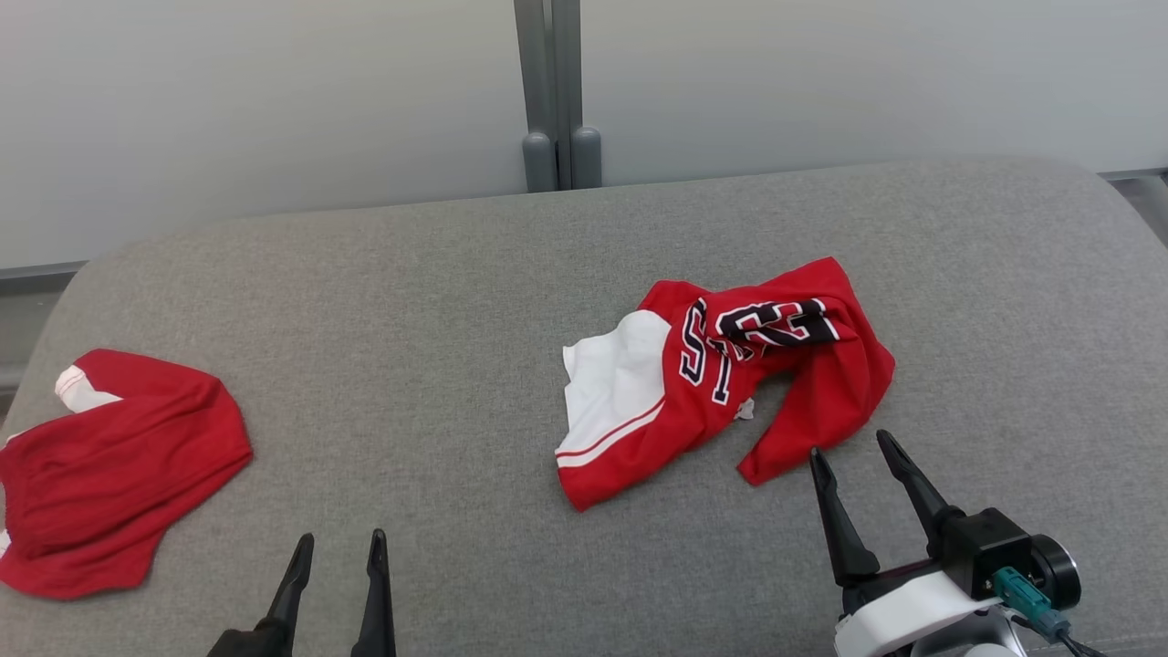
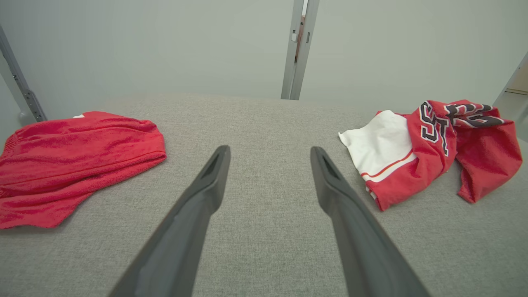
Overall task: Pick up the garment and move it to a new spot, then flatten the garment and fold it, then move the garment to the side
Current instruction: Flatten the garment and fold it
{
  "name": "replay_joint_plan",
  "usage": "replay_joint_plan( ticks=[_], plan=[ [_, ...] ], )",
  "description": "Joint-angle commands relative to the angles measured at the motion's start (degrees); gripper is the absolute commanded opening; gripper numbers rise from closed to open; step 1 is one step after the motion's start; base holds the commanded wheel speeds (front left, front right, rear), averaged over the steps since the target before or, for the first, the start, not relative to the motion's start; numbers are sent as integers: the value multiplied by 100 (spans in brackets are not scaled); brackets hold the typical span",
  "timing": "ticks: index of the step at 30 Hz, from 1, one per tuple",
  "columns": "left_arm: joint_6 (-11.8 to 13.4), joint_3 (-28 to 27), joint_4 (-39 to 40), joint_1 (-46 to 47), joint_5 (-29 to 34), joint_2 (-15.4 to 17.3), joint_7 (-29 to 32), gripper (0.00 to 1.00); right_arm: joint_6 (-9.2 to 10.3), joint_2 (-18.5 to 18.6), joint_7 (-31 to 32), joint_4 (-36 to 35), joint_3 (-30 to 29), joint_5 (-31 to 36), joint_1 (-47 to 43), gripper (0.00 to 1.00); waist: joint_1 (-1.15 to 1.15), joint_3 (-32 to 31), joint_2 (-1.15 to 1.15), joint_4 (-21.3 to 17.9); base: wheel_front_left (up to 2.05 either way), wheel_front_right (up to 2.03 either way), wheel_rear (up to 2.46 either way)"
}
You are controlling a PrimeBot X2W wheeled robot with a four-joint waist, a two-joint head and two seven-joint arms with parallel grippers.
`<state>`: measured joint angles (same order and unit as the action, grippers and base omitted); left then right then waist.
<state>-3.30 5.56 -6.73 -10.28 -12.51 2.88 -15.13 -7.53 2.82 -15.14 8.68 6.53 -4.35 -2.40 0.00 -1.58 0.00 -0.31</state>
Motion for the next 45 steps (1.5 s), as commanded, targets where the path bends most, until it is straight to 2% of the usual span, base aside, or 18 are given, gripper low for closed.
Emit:
replay_joint_plan(
  ticks=[1, 9, 13, 19, 25, 29, 30, 31, 32, 37, 43, 45],
  plan=[
    [-57, 30, -89, 191, 18, 2, -3, 100, 6, 13, -1, -28, 3, 26, 59, 100, 0, 56, 0, -35, 0, 0, 0],
    [-371, 606, -978, 1001, -526, 3, -3, 100, 6, 13, -1, -90, 1, 117, 188, 100, 0, 357, 0, -179, 0, 0, 0],
    [-420, 1068, -1551, 1602, -802, 5, -3, 100, 7, 12, -1, -150, -5, 160, 342, 100, 0, 634, 0, -304, 0, 0, 0],
    [-424, 2032, -2248, 2442, -1714, 45, -3, 100, 7, 14, -1, -211, -62, 149, 600, 100, 0, 1124, 0, -533, 0, 0, 0],
    [-420, 2322, -3258, 3147, -2077, 102, 16, 100, 7, 11, -1, -285, -129, 105, 790, 100, 0, 1505, 0, -750, 0, 0, 0],
    [-421, 2557, -3576, 3416, -2265, 105, 13, 100, 6, 10, -1, -299, -167, 53, 878, 100, 0, 1657, 0, -827, 0, 0, 0],
    [-421, 2634, -3619, 3450, -2318, 115, 25, 97, 7, 9, -1, -301, -169, 40, 890, 100, 0, 1673, 0, -837, 0, 0, 0],
    [-421, 2754, -3648, 3487, -2385, 138, 31, 45, 7, 10, -1, -299, -172, 32, 890, 100, 0, 1687, 0, -848, 0, 0, 0],
    [-421, 2828, -3655, 3507, -2469, 141, 37, 0, 7, 12, -1, -292, -176, 18, 887, 100, 0, 1695, 0, -856, 0, 0, 0],
    [-422, 3221, -3326, 3775, -2746, 352, 16, 0, 7, 10, -1, -265, -142, -71, 947, 100, 0, 1666, 0, -923, 0, 0, 0],
    [-422, 3678, -2221, 4600, -2891, 807, 11, 0, 7, 11, -1, -223, -74, -165, 963, 100, 0, 1486, 0, -1061, 0, 0, 0],
    [-422, 3838, -1858, 5021, -3081, 990, 217, 0, 7, 10, -1, -204, -11, -217, 967, 100, 0, 1420, 0, -1160, 0, 0, 0]
  ],
)
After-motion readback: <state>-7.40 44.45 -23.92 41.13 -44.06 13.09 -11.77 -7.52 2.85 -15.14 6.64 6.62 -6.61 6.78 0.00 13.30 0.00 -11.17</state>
